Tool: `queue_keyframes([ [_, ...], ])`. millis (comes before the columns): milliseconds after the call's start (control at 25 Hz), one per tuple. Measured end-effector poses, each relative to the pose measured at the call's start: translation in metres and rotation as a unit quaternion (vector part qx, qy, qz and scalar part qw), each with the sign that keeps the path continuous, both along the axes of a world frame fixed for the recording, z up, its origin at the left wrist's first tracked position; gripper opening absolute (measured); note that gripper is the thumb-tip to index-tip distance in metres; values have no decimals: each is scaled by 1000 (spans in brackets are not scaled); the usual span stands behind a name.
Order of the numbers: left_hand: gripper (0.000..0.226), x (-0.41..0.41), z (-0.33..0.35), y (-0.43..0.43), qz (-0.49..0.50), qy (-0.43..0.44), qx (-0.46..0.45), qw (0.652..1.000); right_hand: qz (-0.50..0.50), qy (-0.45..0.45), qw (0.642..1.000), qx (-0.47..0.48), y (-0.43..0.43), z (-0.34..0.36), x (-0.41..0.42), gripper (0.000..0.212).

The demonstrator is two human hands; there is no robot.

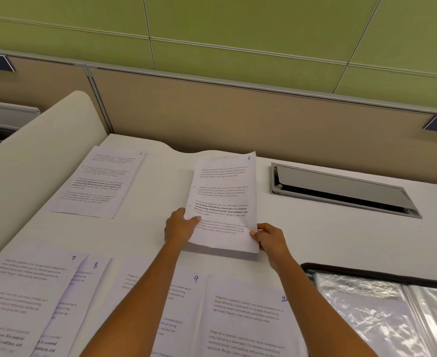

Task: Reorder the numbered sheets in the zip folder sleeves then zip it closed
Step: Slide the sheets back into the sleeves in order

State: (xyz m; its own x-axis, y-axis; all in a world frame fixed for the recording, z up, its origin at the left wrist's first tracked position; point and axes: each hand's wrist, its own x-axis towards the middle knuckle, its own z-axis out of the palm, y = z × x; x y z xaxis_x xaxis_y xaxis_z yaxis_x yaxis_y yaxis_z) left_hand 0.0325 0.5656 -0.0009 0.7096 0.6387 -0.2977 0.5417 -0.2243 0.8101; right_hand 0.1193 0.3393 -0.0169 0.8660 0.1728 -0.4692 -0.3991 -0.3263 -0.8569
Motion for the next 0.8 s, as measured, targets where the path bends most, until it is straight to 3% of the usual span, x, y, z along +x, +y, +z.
queue_keyframes([
  [200, 21, 13, 12, -31, 26, -75, -126, 989, 19, 22, 998, 60, -57, 21, 5, 19],
  [440, 23, 23, 29, -104, 1, -109, -243, 964, 28, 44, 994, 91, -136, 41, 9, 18],
  [800, 30, 35, 32, -268, -61, -70, -300, 949, 12, 26, 994, 101, -291, 58, 27, 22],
])
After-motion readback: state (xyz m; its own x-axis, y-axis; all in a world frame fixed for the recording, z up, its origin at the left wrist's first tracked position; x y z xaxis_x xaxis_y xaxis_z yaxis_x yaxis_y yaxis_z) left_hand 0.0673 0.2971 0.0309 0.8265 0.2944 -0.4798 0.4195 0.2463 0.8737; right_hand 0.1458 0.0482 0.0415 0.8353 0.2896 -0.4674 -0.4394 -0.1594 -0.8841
